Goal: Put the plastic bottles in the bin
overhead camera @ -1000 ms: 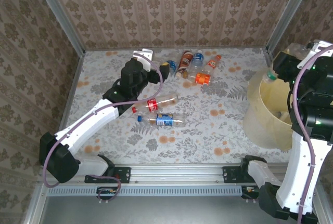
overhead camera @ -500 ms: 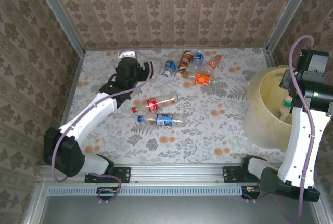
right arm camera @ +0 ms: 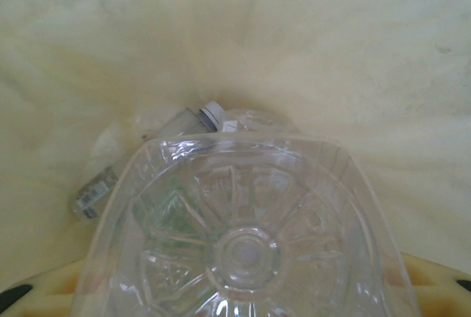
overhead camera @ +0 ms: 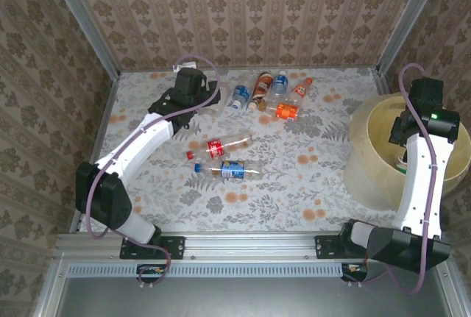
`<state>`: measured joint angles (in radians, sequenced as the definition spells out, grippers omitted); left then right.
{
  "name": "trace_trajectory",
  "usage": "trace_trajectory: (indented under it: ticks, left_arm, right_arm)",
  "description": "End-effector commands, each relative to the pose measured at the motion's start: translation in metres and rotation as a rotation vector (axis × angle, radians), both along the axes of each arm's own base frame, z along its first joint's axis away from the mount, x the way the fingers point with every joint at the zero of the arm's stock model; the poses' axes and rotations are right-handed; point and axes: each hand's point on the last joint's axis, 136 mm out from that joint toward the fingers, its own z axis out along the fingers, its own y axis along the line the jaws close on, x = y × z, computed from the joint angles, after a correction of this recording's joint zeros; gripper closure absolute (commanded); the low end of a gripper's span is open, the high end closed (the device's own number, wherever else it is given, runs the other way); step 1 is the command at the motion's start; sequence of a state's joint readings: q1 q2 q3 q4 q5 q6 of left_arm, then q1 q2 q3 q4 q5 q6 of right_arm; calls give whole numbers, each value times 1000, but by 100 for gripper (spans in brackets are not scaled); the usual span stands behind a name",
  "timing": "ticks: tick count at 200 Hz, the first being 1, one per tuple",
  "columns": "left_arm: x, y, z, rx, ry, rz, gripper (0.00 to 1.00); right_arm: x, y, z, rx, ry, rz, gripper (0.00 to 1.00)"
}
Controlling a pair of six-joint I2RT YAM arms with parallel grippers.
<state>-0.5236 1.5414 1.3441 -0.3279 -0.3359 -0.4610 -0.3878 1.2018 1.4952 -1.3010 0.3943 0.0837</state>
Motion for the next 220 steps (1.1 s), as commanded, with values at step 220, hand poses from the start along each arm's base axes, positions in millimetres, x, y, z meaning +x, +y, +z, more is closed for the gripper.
trace_trajectory:
  ticks: [220]
  left_arm:
    - [56, 1, -110, 30, 390, -275, 0]
  right_arm:
    - [23, 56, 106, 35, -788, 174, 0]
